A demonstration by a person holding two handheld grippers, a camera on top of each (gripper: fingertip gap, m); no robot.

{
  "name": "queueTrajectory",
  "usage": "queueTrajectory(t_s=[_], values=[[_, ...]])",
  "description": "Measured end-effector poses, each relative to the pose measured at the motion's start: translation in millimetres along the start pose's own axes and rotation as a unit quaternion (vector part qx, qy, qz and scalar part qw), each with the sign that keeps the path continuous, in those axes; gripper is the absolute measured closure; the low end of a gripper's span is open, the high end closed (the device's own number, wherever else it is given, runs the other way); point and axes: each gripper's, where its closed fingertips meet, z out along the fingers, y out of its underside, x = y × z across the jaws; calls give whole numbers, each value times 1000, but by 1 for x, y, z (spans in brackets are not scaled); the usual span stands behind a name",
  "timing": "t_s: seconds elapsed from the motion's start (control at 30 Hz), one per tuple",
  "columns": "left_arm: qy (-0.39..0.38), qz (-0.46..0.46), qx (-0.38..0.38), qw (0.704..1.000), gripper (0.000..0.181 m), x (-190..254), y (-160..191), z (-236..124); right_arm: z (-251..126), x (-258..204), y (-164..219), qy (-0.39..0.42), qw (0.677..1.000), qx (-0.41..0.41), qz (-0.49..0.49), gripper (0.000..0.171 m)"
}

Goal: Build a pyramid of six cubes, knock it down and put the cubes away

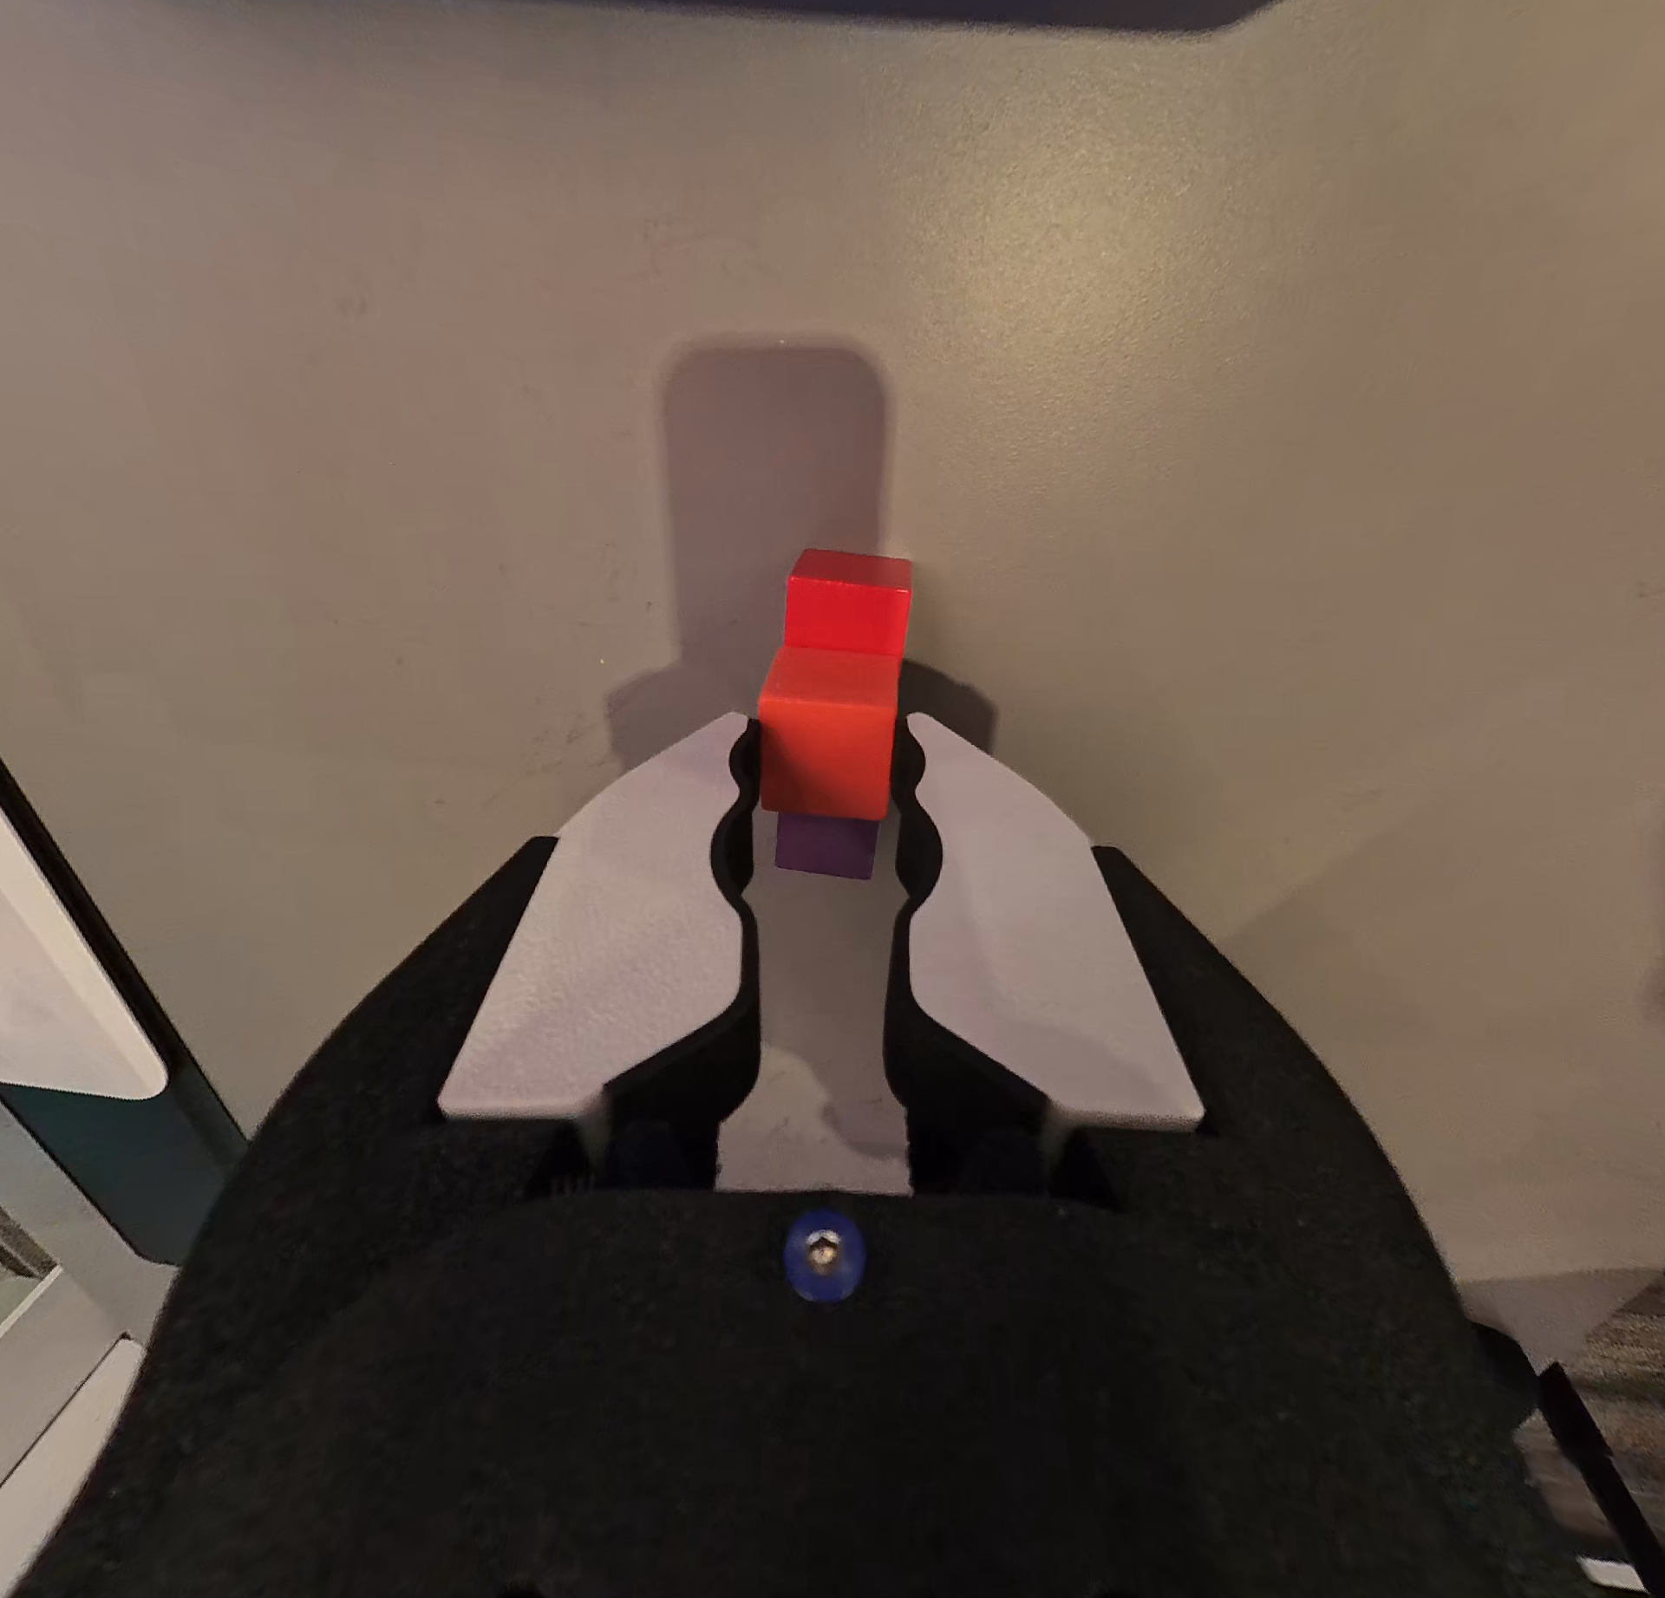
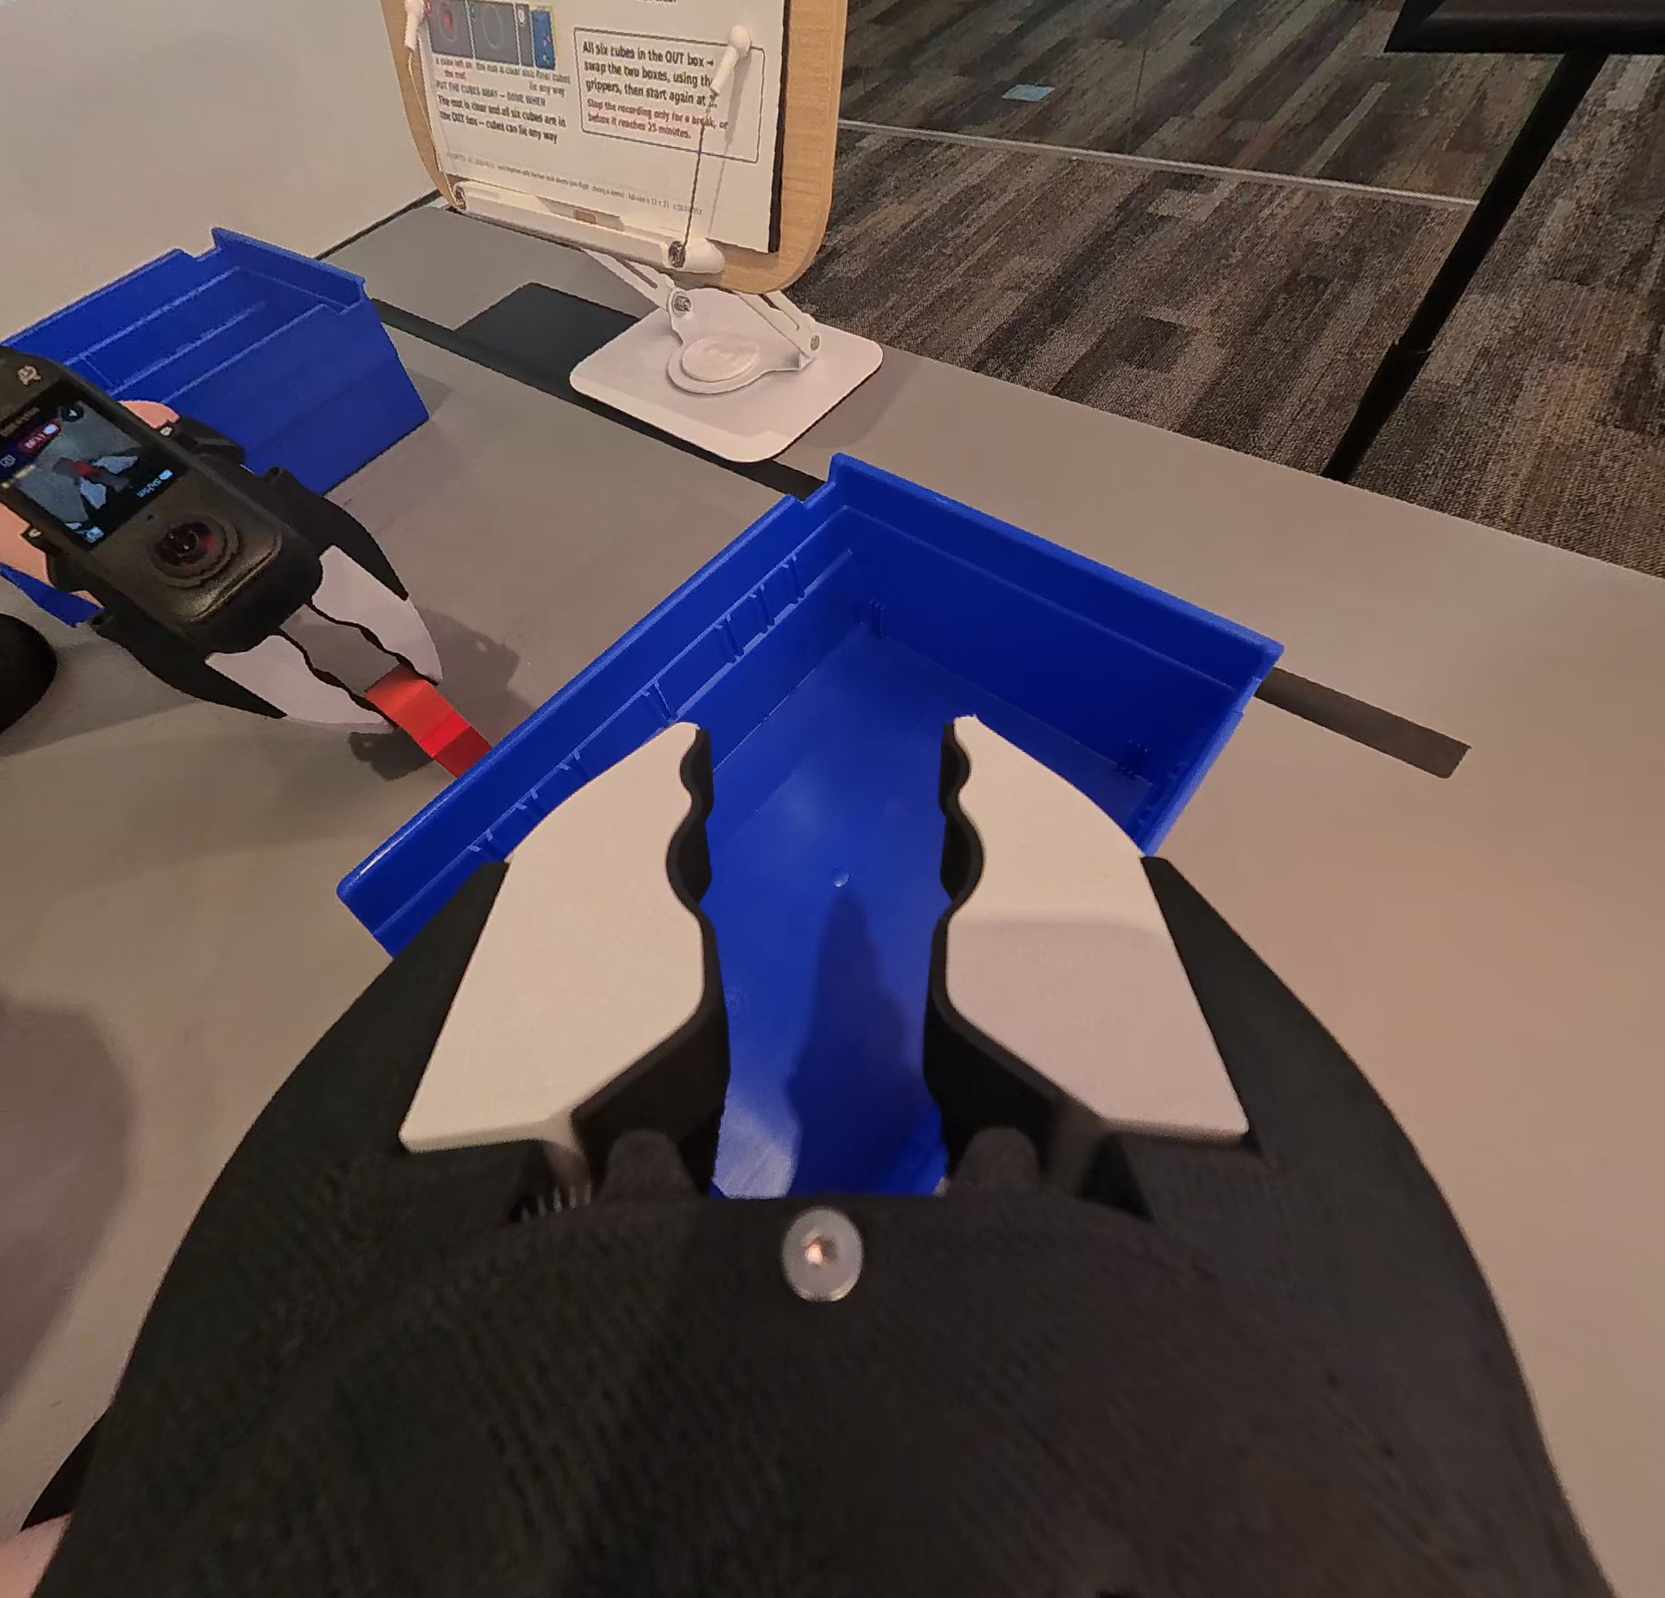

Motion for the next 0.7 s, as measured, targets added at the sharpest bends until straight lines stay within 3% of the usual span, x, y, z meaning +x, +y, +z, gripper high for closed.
queueTrajectory(t_s=[0.33, 0.53, 0.7], values=[[-2, 6, -3, 1000, 153, 0, 0, 1, 1, 2, 2, 1, 1000, -4, 3, 121], [-6, 4, -10, 1000, 136, -2, 2, 3, 1, 4, 4, 1, 1000, -7, 6, 122], [0, -12, 55, 998, 133, -3, -10, -27, 2, 4, 5, 0, 1000, -10, 6, 122]])
